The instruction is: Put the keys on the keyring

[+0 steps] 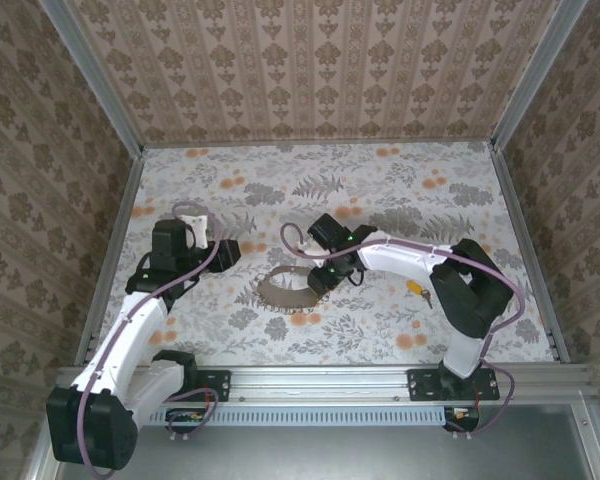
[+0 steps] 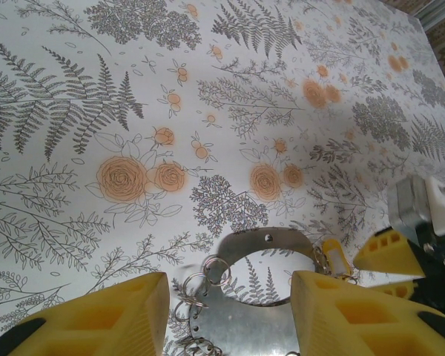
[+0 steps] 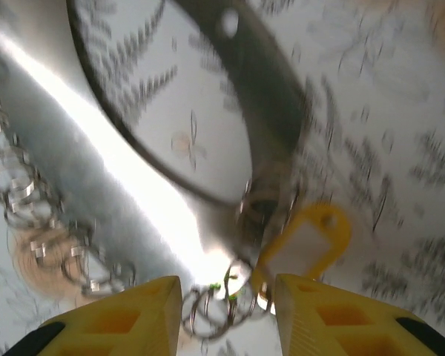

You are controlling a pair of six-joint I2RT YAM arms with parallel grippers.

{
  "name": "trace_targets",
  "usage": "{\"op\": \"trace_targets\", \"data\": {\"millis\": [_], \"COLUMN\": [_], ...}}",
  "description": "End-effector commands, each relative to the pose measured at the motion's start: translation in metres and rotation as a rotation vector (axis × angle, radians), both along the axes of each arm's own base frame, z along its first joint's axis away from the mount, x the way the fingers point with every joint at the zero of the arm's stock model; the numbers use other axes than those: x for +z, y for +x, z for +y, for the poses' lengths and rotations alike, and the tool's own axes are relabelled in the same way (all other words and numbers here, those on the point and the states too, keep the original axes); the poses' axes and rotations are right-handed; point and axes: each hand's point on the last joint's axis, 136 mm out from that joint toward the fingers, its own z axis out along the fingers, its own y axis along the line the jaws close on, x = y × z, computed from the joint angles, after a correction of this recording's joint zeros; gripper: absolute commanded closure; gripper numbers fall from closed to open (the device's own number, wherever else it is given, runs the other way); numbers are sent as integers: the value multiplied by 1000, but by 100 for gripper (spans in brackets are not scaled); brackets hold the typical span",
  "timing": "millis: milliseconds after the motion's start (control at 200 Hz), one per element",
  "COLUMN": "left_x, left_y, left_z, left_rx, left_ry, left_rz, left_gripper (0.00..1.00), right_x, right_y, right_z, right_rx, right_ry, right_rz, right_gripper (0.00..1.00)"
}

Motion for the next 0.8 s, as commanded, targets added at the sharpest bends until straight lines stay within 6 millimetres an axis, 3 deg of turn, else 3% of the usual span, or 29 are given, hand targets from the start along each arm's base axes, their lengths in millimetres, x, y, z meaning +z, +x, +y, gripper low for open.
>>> {"op": "trace_targets", "data": {"millis": [0, 170, 425, 795], "left_x": [-4, 1, 0, 4], "left_y": [1, 0, -1, -1], "left_z": [-2, -2, -2, -2], "left_rx": [-8, -7, -9, -9], "left_ry": [-18, -25, -21, -24], "left_rz": [14, 5, 5, -8], "left_gripper": [52, 52, 52, 52], "right_x": [11, 8, 0, -14], "right_y": [-11, -5, -23, -20], "right_z": [-2, 1, -3, -5], "right_rx": [14, 28, 48, 75], "right_ry": [22, 0, -15, -87], "right_rz": [-22, -24, 2, 11], "right_gripper": [60, 61, 68, 73]}}
